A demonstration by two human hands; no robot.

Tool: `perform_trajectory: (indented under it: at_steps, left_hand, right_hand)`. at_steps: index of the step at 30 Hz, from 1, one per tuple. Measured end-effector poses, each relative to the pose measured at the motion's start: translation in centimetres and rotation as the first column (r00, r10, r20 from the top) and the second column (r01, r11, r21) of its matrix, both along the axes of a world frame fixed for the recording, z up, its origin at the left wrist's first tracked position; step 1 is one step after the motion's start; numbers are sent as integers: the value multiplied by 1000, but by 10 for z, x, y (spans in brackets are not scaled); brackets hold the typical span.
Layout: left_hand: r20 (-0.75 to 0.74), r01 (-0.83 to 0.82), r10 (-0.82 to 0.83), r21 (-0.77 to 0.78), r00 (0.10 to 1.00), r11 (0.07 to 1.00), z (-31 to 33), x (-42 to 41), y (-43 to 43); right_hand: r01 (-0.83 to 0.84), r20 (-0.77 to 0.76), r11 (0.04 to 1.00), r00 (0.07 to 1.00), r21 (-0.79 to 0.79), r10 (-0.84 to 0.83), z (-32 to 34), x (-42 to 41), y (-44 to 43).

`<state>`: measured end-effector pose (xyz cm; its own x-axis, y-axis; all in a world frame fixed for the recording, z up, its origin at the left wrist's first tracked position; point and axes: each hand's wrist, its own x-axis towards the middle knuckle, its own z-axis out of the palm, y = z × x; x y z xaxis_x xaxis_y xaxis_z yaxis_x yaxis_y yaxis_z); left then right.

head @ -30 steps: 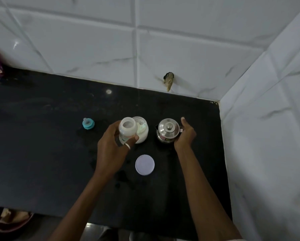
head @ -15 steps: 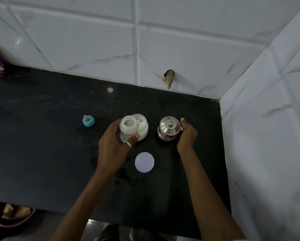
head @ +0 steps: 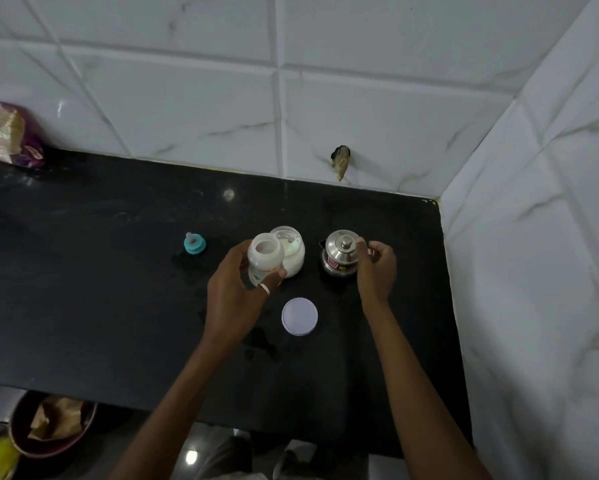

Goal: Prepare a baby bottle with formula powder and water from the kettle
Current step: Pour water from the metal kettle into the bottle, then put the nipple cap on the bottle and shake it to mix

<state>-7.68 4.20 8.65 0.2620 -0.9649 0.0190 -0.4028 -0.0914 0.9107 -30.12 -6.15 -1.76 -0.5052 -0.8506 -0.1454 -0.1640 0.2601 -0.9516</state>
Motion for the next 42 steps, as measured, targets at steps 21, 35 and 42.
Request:
perform_trajectory:
  at_steps: [21,35,42]
  left_hand:
    - [-114,125,-118,62,986,990,-48,166,31]
    - [-91,54,-46,86,995,995,-67,279,-2]
    - [-97,12,-6,68,995,998,-67,296,-27]
  right_hand:
    - [-89,-477,990,869,114,133,-6,150,122]
    - [-393,-525,895,727,212,443,13,297,75]
    - [-473,-531,843,660,257,532,22,328,23]
